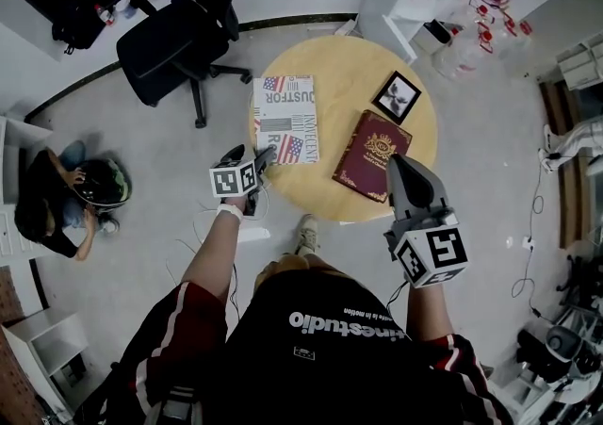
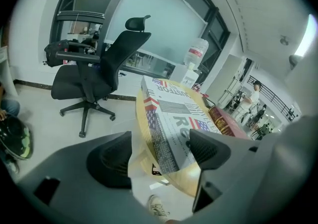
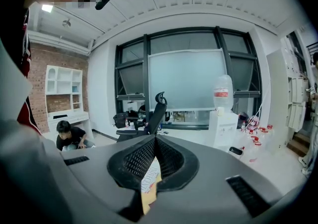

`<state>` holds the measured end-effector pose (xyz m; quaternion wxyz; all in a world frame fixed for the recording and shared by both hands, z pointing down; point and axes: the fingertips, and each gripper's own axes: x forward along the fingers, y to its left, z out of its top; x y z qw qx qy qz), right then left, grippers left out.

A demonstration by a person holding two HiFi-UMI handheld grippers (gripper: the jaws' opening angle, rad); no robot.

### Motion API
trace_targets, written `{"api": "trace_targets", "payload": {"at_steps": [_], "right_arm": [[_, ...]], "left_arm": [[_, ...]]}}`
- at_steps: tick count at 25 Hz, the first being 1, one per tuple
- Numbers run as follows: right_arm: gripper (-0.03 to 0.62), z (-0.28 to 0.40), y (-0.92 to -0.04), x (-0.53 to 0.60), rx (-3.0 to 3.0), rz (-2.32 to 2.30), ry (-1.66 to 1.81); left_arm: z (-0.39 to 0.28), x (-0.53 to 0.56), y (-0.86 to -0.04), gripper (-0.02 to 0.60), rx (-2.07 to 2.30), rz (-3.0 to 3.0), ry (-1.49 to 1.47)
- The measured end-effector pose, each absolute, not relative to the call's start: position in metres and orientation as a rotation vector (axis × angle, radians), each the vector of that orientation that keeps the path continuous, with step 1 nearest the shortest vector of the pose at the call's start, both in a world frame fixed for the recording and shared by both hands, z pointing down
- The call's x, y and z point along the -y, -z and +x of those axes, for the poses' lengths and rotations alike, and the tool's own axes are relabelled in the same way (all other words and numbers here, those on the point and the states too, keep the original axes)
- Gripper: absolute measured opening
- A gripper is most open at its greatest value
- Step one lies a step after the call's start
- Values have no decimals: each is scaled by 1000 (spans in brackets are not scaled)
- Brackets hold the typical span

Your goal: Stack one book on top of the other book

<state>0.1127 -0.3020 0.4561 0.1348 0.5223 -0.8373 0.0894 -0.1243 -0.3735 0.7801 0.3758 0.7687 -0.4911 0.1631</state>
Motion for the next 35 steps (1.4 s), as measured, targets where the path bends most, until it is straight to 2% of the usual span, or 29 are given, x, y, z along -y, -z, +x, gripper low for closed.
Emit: {"api": "trace_targets", "payload": {"at_steps": [12,15,20,32,35], "right_arm": [[26,102,-455,316,2460,1485,-287],[26,102,-456,315,2457,1489,-298],[26,98,-447,314,2473,1474,-289],[26,100,-453,304,2443,1457,-261],[26,96,-453,299,2447,1445,-257]], "left_arm": [[-147,362,-782,365,1243,1928,-399],[-144,353,-779,344,1199,1926,-393],[-139,351,-786,344,1105,1879,-298],[-118,352,-791,342,1003,1871,-289],[-116,345,-791,318,977,1846,-271]]}}
